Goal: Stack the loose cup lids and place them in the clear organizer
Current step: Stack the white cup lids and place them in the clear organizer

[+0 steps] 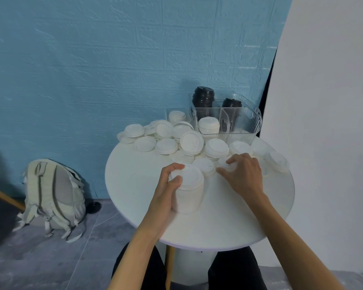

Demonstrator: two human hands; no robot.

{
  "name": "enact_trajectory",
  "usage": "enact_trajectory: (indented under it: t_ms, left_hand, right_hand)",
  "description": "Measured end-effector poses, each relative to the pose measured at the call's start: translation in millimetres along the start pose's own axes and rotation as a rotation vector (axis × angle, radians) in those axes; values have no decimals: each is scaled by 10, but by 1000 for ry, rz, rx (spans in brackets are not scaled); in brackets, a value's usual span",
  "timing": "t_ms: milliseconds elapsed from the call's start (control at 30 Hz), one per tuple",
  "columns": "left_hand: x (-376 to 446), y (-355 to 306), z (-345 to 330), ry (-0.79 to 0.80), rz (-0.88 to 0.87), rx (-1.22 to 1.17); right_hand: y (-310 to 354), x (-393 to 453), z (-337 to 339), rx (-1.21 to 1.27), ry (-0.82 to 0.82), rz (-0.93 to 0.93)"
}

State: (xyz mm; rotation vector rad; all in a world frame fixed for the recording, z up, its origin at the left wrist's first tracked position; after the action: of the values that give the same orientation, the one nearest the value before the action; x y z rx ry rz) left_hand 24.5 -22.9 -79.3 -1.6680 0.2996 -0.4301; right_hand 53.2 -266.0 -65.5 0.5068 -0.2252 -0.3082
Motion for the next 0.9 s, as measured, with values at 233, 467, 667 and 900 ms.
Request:
enact_trajectory:
  t_ms: [233,467,667,900]
  left_hand:
    - [-12,-23,-5,10,-24,-8]
    - [-11,-19,-12,51,-41,-41]
    - [-11,-14,-31,89,-63,-107]
    - [-35,-47,-61,50,-105,-78]
  right_hand:
    - [58,-165,103,106,-77,29]
    - [430,-421,366,405,-171,251]
    - [807,-681,336,627,-66,455]
    - [900,-773,155,616,45,528]
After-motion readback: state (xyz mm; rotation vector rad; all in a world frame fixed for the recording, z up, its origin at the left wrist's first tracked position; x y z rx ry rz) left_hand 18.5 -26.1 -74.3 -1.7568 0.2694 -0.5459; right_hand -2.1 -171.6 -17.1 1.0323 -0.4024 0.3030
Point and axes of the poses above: each hand's wrist, its own x-axis towards the middle knuckle, its own z-axis out of the back of the hand, y = z × x, the point moved 4 cm from there along x, towards the middle knuckle, and after that the axes turned 10 degrees about y, right-handed, at the moved point
